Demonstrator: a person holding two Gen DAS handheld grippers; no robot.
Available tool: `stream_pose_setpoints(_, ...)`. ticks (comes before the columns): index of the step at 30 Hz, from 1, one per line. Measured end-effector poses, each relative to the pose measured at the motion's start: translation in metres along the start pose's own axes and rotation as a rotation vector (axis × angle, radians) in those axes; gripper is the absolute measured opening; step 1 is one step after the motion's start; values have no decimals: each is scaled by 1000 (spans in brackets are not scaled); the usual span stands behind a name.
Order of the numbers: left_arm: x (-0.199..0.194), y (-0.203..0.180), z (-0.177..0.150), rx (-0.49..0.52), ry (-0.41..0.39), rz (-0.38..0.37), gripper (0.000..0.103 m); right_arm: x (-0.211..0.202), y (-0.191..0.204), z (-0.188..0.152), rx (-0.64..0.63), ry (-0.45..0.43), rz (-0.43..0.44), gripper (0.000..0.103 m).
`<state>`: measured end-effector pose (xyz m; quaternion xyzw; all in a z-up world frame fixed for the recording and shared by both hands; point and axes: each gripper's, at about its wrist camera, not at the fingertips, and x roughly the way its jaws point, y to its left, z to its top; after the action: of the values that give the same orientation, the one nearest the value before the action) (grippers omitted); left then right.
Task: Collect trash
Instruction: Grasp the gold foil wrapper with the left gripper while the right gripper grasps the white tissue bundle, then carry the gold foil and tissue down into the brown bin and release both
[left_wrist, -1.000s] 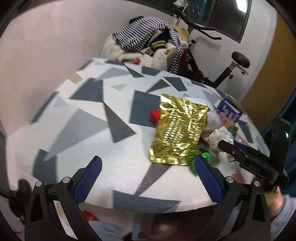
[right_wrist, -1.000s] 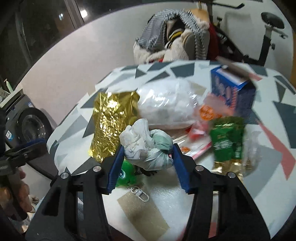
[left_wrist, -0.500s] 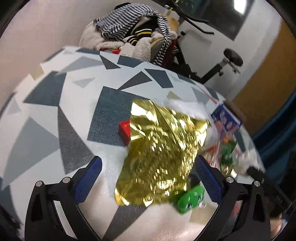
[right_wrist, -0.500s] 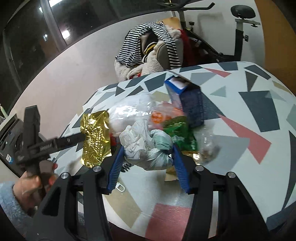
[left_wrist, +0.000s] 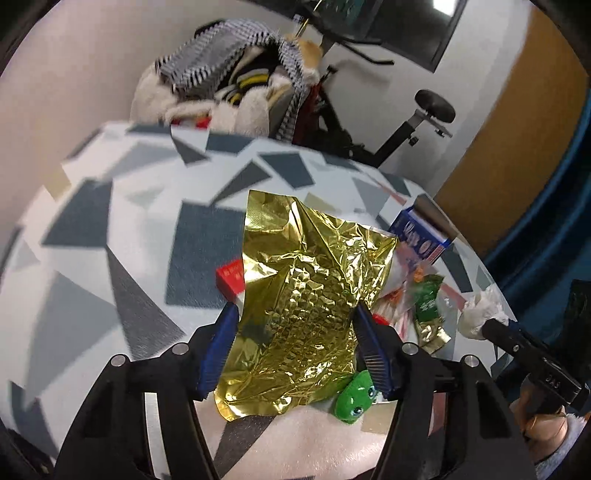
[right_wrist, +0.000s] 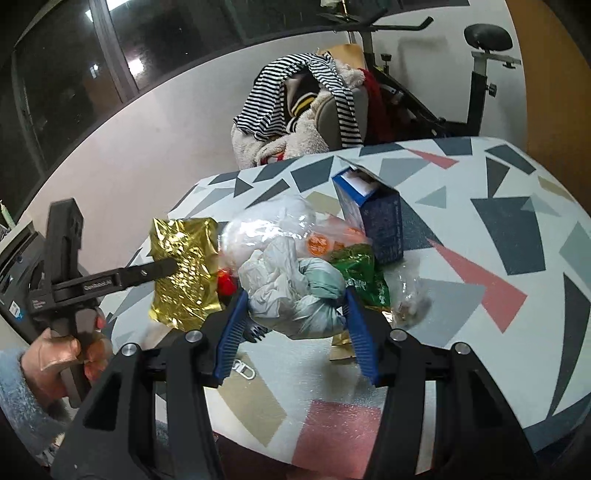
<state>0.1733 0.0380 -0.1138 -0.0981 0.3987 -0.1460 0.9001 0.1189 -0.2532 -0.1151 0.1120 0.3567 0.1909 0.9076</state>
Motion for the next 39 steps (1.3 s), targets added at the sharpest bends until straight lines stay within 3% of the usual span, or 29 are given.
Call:
stream_pose_setpoints(7, -52, -33, -9, 98, -71, 17, 62, -27, 11, -11, -29, -17, 1, 54)
stream_pose_setpoints(10, -68, -40, -27, 78, -73, -17, 62, -37, 13, -25, -45, 0, -9, 54)
stream_pose_setpoints(18, -90, -65, -116, 86, -42, -103, 62, -56, 19, -68, -102, 16, -31, 54)
stream_pose_setpoints(24, -63, -76, -191, 134, 54, -121, 62, -65, 13, -106, -99, 16, -45, 54)
stream_pose_setpoints(27, -43, -77, -209, 159, 106, -94, 62, -66, 6, -123, -67, 24, -41, 54)
stream_pose_setpoints(39, -2, -77, -232, 164, 235, -76, 64, -47, 0, -134, -43, 84, -55, 54)
